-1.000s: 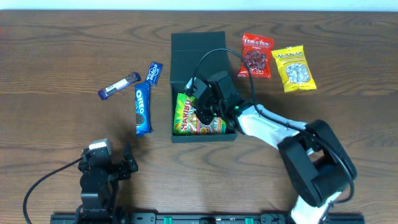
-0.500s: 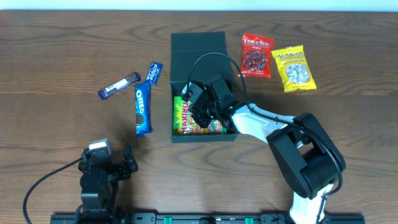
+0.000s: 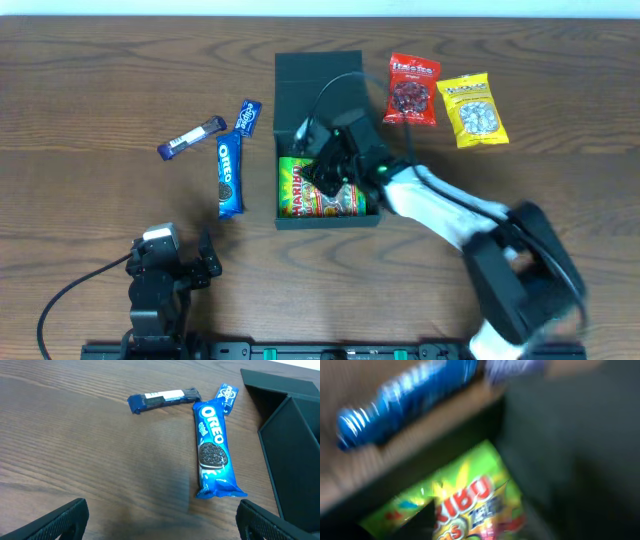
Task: Pack container
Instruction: 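Withdraw the right gripper from the box, then reach the left gripper to the blue Oreo pack and grasp it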
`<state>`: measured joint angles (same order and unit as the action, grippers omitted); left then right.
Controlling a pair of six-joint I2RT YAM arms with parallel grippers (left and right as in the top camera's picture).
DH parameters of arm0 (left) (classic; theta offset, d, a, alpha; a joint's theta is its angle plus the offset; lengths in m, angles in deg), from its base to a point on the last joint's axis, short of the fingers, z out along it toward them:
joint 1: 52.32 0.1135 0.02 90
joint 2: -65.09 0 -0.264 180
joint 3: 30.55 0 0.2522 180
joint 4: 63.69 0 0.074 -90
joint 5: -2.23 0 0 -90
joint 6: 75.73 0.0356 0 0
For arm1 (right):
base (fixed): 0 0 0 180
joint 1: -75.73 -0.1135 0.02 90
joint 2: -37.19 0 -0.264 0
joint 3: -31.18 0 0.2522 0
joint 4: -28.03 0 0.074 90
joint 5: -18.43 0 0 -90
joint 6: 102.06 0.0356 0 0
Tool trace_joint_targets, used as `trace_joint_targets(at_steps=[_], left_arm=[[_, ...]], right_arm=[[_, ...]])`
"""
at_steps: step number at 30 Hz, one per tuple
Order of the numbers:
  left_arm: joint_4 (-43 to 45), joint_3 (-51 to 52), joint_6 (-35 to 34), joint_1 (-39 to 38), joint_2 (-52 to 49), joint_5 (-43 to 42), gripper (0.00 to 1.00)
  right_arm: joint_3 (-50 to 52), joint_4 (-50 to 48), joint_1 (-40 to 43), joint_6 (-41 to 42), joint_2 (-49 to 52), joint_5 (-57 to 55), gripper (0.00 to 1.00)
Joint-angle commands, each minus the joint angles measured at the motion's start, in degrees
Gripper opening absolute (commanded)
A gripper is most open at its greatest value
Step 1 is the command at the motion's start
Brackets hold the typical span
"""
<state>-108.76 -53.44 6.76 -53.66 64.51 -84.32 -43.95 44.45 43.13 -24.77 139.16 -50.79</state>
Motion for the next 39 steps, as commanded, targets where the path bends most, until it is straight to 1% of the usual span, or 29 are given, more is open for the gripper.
trace_joint_targets(at_steps=[1, 4, 7, 10, 12, 17, 18, 20, 23, 25, 26, 27, 29, 32, 36, 37, 39], left_arm=[[0.13, 0.76, 0.22, -0.17, 0.35, 1.03, 0.95], [0.13, 0.76, 0.2, -0.17, 0.35, 1.03, 0.95], [0.13, 0.76, 0.2, -0.17, 0.35, 1.03, 0.95], [0.13, 0.76, 0.2, -0.17, 0.35, 1.03, 0.95], [0.22, 0.76, 0.22, -0.17, 0.35, 1.07, 0.95], [0.24, 0.76, 0.07, -0.17, 0.35, 0.74, 0.95], [0.13, 0.76, -0.98, -0.17, 0.35, -1.44, 0.95], [0.37, 0.76, -4.33, -0.17, 0.35, -7.17, 0.95], [4.37, 0.76, -11.61, -0.17, 0.35, -13.94, 0.95], [9.53, 0.76, -11.78, -0.17, 0.33, -19.54, 0.95], [14.47, 0.72, -11.3, -0.17, 0.31, -22.8, 0.95], [17.33, 0.59, -10.38, -0.17, 0.09, -24.11, 0.95], [19.65, -0.35, -9.49, -0.17, -1.14, -24.02, 0.96], [19.08, -4.81, -4.83, -0.17, -7.89, -24.0, 0.95], [16.24, -14.86, 0.55, -0.2, -25.7, -21.29, 0.95], [14.05, -19.69, 3.04, -0.2, -33.38, -20.35, 0.95], [11.02, -26.25, 5.27, -0.2, -43.06, -18.23, 0.95]], right_arm=[[-1.88, -0.04, 2.01, 1.11, -8.55, 0.02, 0.99], [-1.88, 1.25, 3.89, 1.14, -14.67, 0.04, 0.99], [-1.88, 6.95, 5.88, 1.14, -21.33, 0.07, 0.99], [-1.88, 15.15, 7.34, 1.11, -27.32, 0.02, 0.99], [-1.88, 22.8, 8.79, 1.09, -31.41, 0.02, 0.99], [-1.86, 36.96, 10.19, 1.11, -34.34, 0.04, 0.99], [-1.86, 39.98, 10.12, 1.11, -34.29, 0.33, 0.99], [-1.86, 42.56, 10.08, 1.11, -34.25, 0.48, 0.99], [-1.86, 43.01, 10.08, 1.16, -34.25, 0.74, 0.99], [-1.86, 42.99, 10.08, 1.16, -34.25, 0.76, 0.99], [-1.86, 42.73, 10.08, 1.18, -34.25, 0.72, 0.99], [-1.86, 42.25, 10.08, 1.86, -34.25, 0.7, 0.99], [-1.86, 41.18, 10.08, 2.95, -34.25, 0.7, 0.99], [-1.86, 39.04, 10.1, 3.02, -34.25, 0.68, 0.99], [-1.86, 36.52, 10.14, 2.93, -34.25, 0.63, 0.99], [-1.86, 36.52, 10.14, 2.82, -34.25, 0.22, 0.99], [-1.86, 36.52, 10.21, 2.82, -34.25, 0.02, 0.99]])
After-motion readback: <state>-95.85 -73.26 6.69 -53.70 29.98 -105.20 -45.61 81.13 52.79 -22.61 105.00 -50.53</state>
